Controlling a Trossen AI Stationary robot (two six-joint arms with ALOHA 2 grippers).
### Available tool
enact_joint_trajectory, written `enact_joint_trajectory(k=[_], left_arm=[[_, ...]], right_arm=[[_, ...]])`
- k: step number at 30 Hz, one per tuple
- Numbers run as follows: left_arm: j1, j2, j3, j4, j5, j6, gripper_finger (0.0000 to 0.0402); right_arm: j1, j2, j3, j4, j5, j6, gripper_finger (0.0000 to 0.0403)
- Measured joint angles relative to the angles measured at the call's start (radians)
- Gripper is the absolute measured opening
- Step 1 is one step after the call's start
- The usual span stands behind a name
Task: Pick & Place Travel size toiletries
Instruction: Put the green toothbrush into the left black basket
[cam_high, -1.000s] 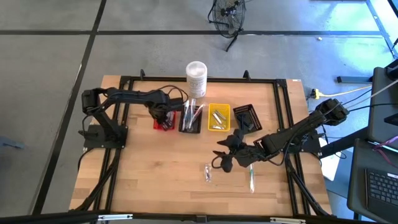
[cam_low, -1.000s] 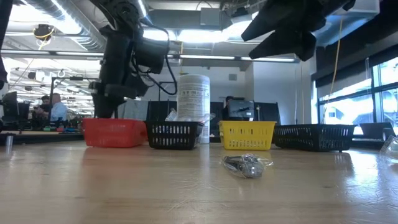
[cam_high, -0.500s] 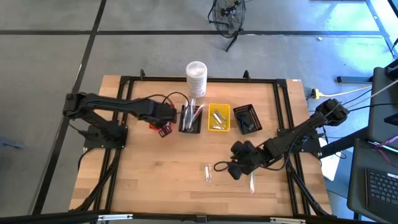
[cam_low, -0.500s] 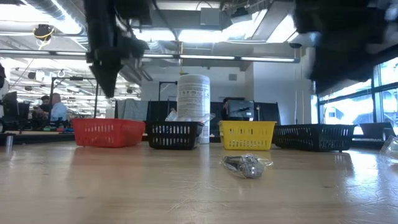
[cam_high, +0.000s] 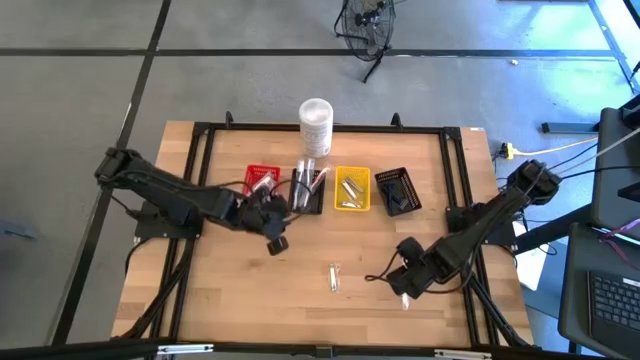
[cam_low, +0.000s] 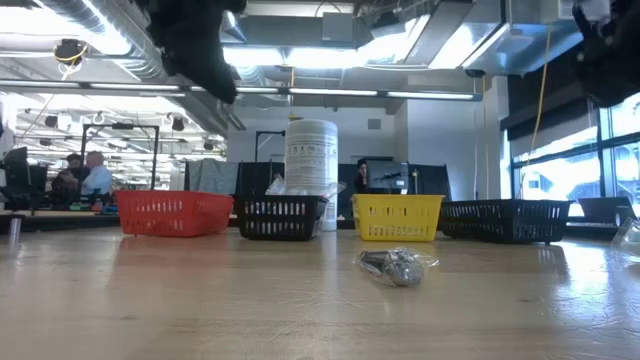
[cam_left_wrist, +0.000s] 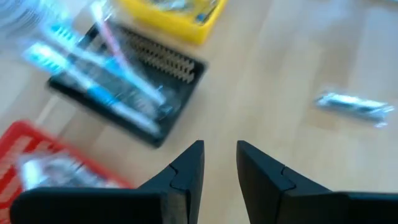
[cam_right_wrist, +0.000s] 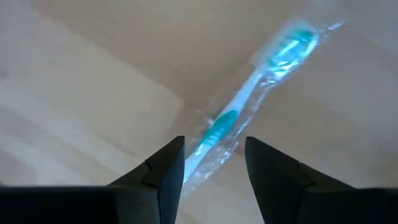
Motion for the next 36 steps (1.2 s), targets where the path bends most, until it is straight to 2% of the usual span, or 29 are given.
enact_joint_trajectory(k=[3,16,23,36], left_arm=[[-0.046,0.016,0.000,0.058,-0.023,-0.002,0.0089],[-0.153,0.070,0.000,0.103,-0.089,-0.046,0.0090],[-0.179,0.090,0.000,0.118,-0.095,-0.046,0.0090],[-0.183,0.090,0.000,0.118,-0.122,-0.085,0.0091]], right_arm=[[0.007,0.022,-0.018,0.016,0.002,0.041,0.0170],[-0.028,0.132,-0.028,0.041,0.011,0.117,0.0162],[-0.047,0.185,-0.025,0.069,0.011,0.044,0.0157],[-0.055,0.189,-0.026,0.099,0.029,-0.020,0.0056]])
